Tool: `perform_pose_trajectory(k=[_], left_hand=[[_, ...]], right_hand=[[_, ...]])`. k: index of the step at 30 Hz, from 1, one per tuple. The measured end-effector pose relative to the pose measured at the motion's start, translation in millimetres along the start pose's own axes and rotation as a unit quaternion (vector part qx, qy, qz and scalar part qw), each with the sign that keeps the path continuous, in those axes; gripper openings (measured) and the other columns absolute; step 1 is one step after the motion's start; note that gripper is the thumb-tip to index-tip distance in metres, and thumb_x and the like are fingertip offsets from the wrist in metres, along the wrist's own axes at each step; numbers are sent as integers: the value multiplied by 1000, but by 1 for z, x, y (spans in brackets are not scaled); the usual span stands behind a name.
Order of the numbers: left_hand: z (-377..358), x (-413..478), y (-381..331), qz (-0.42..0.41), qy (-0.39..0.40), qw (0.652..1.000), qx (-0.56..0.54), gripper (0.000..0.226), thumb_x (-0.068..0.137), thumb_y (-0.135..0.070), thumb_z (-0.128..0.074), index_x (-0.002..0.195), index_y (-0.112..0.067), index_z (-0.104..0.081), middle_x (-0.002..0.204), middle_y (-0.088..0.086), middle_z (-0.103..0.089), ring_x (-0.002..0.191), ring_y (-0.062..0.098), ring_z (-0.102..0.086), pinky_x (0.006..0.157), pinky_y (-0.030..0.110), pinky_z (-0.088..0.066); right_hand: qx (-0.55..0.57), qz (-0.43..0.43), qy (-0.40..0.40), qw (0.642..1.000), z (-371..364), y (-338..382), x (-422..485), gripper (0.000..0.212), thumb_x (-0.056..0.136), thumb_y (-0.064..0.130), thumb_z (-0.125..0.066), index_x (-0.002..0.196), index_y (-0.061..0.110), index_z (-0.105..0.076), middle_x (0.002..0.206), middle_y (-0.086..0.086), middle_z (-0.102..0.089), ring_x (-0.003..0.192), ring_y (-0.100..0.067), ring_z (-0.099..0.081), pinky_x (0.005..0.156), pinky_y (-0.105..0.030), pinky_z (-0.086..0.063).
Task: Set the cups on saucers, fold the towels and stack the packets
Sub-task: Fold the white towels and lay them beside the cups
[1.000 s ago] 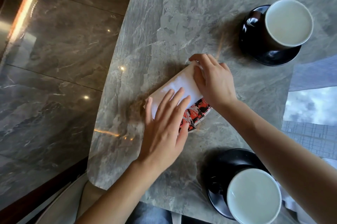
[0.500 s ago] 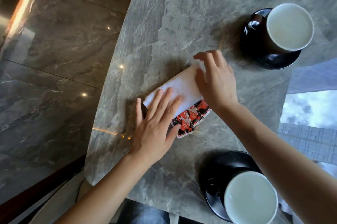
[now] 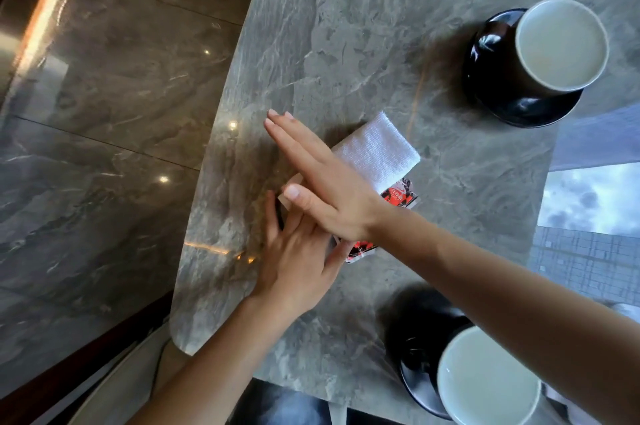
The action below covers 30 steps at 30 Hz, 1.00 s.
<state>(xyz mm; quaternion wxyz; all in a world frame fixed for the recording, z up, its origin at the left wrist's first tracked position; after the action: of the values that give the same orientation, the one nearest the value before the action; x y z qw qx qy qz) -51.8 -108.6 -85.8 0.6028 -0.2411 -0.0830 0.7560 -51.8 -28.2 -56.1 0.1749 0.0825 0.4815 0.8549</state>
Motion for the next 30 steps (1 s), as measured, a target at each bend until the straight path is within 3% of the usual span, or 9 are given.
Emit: perform_pose_trajectory(k=[3,7,14,17,20,30], left_hand=[[4,-1,-2,-8,-20,1000,-9,61,90,-47,-37,141,-15,-38,150,9,-35,141,20,-3,110,64,-17],[-1,-4,-1,11,-20,1000,0,65,91,-54,-29,146,-20,-26,155,4,-25,145,17,4,114,59,-7],[-3,-8,4,15,-15,1000,22,60,93,-58,-23,139,-23,-39,154,0,-29,145,15,-6,114,59,-8],[-4,-7,5,12,-8,999,33,58,92,-57,-29,141,-26,-30,155,0,-26,145,16,-7,113,59,-11],[-7,-7,7,12,-3,999,48,68,91,-59,-26,148,-25,-16,158,-2,-11,146,15,0,113,57,-8],[-14,-5,9,10,14,998,59,70,91,-62,-21,150,-27,-7,159,-2,-5,147,17,1,112,58,-11]], right_hand=[[-44,19,40,998,-1,-3,-3,83,89,56,-24,148,-3,-14,158,-18,-12,148,-25,-3,121,-42,-13],[-96,43,71,992,-1,-5,-7,82,89,53,-26,147,-2,-14,158,-17,-12,148,-25,-3,120,-41,-14],[-199,55,93,974,6,-20,-12,77,92,55,-16,149,4,-13,159,-11,-12,148,-22,-5,121,-41,-13],[-286,30,90,953,17,-35,-13,73,94,54,-12,150,8,-12,159,-8,-11,148,-21,-5,121,-41,-9],[-359,-17,66,931,39,-55,-17,68,96,51,-13,150,11,-15,159,-6,-14,148,-23,-6,120,-42,-4],[-342,-57,23,938,59,-81,-24,60,98,42,-17,151,16,-11,160,-1,-10,148,-20,-3,119,-47,-2]])
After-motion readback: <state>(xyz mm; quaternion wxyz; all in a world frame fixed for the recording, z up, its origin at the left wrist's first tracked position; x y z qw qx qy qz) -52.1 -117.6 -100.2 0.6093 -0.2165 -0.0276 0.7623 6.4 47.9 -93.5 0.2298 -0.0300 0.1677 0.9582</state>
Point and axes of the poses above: each hand's wrist, its own x-axis towards the middle knuckle, its own z-axis out of the back of the hand, y = z × x, the point moved 7 cm from there along x, towards the middle knuckle
